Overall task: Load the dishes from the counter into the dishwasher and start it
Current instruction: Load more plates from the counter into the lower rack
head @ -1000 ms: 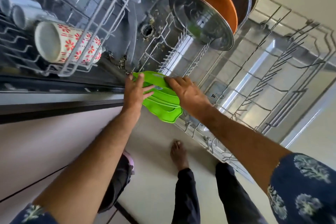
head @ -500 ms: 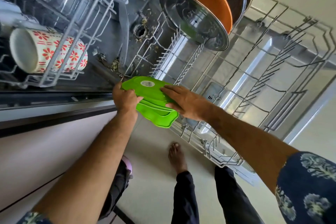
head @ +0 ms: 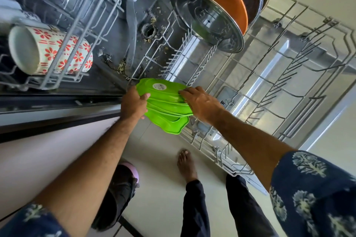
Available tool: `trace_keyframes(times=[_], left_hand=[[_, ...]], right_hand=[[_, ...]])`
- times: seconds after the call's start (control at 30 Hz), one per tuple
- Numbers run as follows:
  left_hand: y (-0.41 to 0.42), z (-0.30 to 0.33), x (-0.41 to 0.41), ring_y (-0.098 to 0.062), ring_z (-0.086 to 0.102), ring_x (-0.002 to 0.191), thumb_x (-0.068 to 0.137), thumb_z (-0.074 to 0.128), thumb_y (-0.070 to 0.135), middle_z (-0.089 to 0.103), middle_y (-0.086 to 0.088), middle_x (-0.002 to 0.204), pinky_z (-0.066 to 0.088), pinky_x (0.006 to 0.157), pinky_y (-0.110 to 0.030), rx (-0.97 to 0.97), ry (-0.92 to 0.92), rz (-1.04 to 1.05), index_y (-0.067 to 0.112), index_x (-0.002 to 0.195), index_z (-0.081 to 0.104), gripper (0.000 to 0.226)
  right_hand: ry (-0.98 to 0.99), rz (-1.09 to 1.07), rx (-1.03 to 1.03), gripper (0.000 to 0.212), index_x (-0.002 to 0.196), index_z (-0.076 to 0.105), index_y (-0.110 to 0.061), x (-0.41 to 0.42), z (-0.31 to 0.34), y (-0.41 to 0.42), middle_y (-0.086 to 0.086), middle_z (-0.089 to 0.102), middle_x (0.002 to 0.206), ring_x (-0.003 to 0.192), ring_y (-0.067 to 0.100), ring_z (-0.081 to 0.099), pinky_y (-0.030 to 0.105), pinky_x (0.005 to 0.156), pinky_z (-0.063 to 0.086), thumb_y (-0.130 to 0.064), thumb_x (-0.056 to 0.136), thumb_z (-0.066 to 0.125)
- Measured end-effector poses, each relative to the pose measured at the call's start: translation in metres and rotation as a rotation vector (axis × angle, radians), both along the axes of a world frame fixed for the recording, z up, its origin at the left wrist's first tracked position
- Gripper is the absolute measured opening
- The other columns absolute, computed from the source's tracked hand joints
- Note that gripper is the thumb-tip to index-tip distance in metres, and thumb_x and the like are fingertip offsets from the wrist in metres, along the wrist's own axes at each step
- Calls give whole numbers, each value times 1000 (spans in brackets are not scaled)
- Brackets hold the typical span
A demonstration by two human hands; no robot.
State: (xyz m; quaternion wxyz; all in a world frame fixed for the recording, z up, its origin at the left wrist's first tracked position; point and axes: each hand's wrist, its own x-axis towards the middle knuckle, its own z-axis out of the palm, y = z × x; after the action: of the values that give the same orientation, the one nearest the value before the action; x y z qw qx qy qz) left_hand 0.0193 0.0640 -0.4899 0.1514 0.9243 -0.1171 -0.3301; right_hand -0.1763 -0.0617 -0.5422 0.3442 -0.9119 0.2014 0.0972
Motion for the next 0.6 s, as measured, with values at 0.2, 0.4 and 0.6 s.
trace_keyframes(times=[0.2,0.4,0.6], left_hand=[[0,21,-22,-43,57,115,96,62,34,58,-22,130,46,88,-49,104,-221,-282,6,137,43,53],[31,84,-63,-35,56,109,88,66,44,58,-15,122,51,79,-46,268,-487,-927,7,137,51,63],[75,204,-118,-35,27,148,92,54,52,28,-18,161,27,116,-56,307,-481,-975,4,149,39,76]], right_hand=[[-15,-5,59,51,148,40,-12,-10,14,0,17,36,150,127,37,48,44,107,44,-21,100,52],[108,29,5,62,154,28,-16,-39,76,5,11,27,159,140,33,35,43,112,35,-33,100,51],[138,177,-70,79,157,18,-17,-57,204,28,12,20,163,146,33,27,46,119,24,-47,94,55]])
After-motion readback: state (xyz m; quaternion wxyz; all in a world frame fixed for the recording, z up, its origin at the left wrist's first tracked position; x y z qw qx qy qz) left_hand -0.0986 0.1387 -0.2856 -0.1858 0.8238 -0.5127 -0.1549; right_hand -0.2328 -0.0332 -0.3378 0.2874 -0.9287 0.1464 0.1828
